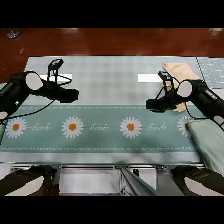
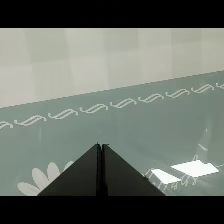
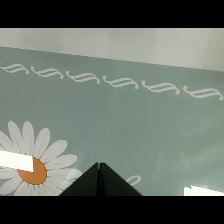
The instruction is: Fold the shirts.
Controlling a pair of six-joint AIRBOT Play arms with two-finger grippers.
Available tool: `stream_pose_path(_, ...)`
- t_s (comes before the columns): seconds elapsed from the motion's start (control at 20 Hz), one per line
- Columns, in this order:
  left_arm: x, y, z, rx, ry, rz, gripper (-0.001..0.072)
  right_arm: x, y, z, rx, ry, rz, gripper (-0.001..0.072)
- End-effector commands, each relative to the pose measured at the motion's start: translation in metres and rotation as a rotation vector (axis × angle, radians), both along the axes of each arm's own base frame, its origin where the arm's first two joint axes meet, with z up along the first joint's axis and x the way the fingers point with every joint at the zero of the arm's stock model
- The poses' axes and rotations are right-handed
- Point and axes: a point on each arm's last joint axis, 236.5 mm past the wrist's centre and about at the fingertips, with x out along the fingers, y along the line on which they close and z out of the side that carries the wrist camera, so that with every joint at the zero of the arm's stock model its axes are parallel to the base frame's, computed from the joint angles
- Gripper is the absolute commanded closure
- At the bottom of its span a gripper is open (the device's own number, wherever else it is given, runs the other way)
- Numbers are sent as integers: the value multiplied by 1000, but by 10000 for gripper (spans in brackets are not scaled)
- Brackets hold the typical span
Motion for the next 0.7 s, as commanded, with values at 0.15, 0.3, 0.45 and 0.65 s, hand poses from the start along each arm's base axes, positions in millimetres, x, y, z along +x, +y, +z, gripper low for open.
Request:
stream_pose_path(0.15, 0, 0, 0, 0, 1, 1, 684, 0, 0, 0, 0, 1, 0, 685)
stream_pose_path(0.3, 0, 0, 0, 0, 0, 1, 685, 4, 0, 0, 0, -16, -2, 685)
stream_pose_path(0.45, 0, 0, 0, 0, 1, 1, 685, 13, 1, 3, 8, -54, -11, 686)
stream_pose_path(0.65, 0, 0, 0, 0, 0, 1, 684, 36, 4, 10, 23, -155, -29, 685)
